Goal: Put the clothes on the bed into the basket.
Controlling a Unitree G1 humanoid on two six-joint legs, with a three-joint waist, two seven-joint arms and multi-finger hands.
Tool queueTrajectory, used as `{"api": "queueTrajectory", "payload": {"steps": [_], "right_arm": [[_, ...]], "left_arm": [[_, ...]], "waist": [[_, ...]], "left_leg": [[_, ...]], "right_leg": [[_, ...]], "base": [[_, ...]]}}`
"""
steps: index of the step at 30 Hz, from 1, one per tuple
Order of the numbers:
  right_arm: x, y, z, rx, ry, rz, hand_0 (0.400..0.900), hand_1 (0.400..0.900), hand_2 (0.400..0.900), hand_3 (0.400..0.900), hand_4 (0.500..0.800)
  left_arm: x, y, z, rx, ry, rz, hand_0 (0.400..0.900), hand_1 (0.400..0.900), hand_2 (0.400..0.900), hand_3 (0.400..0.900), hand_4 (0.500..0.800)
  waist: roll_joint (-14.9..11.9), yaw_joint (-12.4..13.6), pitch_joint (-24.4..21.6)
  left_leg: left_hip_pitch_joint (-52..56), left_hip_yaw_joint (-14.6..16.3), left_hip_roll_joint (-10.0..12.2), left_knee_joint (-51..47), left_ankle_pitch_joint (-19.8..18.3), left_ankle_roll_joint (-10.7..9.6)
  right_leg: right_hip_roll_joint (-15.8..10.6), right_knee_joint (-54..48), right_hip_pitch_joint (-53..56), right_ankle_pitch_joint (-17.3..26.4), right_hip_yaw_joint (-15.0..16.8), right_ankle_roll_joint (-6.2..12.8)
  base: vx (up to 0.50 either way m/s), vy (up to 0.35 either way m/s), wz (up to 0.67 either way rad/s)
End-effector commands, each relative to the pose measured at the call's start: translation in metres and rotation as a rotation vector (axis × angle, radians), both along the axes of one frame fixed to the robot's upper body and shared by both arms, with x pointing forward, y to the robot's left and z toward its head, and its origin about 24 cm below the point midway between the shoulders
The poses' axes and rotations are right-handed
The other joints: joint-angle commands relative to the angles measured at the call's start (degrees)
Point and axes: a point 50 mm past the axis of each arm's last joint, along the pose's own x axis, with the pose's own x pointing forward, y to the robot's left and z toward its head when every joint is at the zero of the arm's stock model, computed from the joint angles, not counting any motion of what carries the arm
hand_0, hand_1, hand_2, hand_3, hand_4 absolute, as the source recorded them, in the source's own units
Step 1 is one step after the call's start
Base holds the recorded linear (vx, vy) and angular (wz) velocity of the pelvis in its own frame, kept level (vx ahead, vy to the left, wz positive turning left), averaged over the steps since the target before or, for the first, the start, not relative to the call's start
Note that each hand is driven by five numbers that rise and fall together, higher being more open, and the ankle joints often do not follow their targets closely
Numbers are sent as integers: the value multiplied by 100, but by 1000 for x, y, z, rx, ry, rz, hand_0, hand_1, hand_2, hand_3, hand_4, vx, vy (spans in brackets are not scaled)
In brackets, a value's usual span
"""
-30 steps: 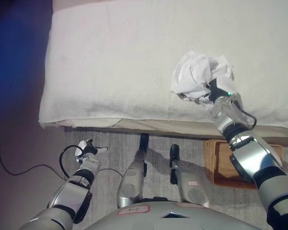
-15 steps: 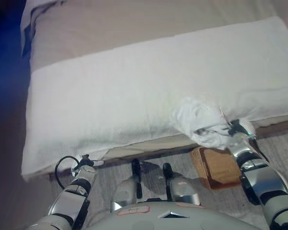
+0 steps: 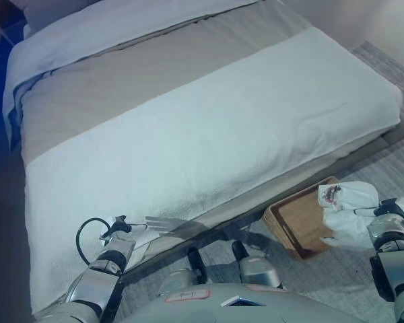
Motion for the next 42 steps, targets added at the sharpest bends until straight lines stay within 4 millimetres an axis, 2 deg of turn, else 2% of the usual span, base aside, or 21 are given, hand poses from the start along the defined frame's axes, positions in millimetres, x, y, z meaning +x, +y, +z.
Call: {"api": "queueTrajectory", "payload": {"steps": [1, 7, 13, 16, 19, 24, 27, 31, 33, 38, 42], "right_arm": [[3, -29, 36, -115, -19, -24, 900, 900, 900, 900, 800], [3, -28, 34, -89, -25, -28, 900, 900, 900, 900, 800], [0, -21, 24, -56, 2, -27, 900, 900, 900, 900, 800], [-3, -13, 11, -15, 30, -19, 900, 900, 900, 900, 800], [-3, 1, -5, 36, 20, 5, 900, 900, 900, 900, 800], [0, 43, -38, 142, -17, 95, 900, 900, 900, 900, 800], [-12, 72, -63, 240, -13, 126, 900, 900, 900, 900, 800], [-47, 97, -94, 360, 52, 45, 900, 900, 900, 900, 800], [-71, 111, -109, 415, 117, -9, 900, 900, 900, 900, 800], [-122, 134, -131, 488, 300, -54, 900, 900, 900, 900, 800], [-138, 139, -135, 509, 382, -53, 900, 900, 900, 900, 800]], "left_arm": [[11, 22, 13, 117, -7, -35, 900, 900, 900, 900, 800], [7, 19, 9, 105, 20, -46, 900, 900, 900, 900, 800], [-1, 12, 2, 75, 50, -36, 900, 900, 900, 900, 800], [-5, 9, -1, 59, 69, -36, 900, 900, 900, 900, 800], [-6, 11, -1, 65, 67, -31, 900, 900, 900, 900, 800], [-6, 15, 2, 68, 35, -13, 900, 900, 900, 900, 800], [-9, 11, 0, 57, 17, -14, 900, 900, 900, 900, 800], [-18, 5, -5, 33, 26, -12, 900, 900, 900, 900, 800], [-23, 1, -9, 24, 42, -20, 900, 900, 900, 900, 800], [-33, -6, -15, 14, 91, -55, 900, 900, 900, 900, 800], [-36, -7, -17, 8, 115, -73, 900, 900, 900, 900, 800]], "waist": [[13, 253, -329], [111, 262, -271], [126, 289, -276], [111, 308, -296], [79, 316, -307], [-37, 326, -308], [-142, 344, -299], [-281, 374, -302], [-329, 389, -322], [-430, 381, -380], [-489, 386, -382]], "left_leg": [[702, 66, -346, 32, -838, 118], [719, 32, -359, 32, -821, 118], [738, 2, -362, 32, -819, 118], [761, -32, -362, 32, -826, 127], [785, -49, -351, 32, -827, 137], [829, -71, -342, 32, -827, 156], [853, -125, -332, 32, -817, 168], [896, -216, -319, 32, -801, 181], [926, -231, -314, 32, -809, 191], [986, -232, -315, 32, -842, 224], [1029, -210, -338, 32, -876, 275]], "right_leg": [[243, -6, -402, 202, -33, 263], [237, -6, -346, 157, -47, 244], [231, -6, -300, 133, -77, 229], [232, -6, -248, 110, -91, 216], [231, -6, -208, 103, -110, 204], [246, -6, -151, 100, -134, 186], [243, -6, -113, 92, -204, 165], [232, -6, -54, 86, -331, 148], [229, -6, -14, 74, -383, 143], [234, -6, 35, 85, -427, 153], [247, -6, 41, 110, -372, 174]], "base": [[0, 0, 0], [-1, -18, -1], [3, -18, -1], [1, -23, 2], [0, 0, 0], [-15, -3, 1], [-46, -1, 14], [-46, 18, 18], [-36, 47, 8], [-31, 57, -2], [-30, 46, -13]]}}
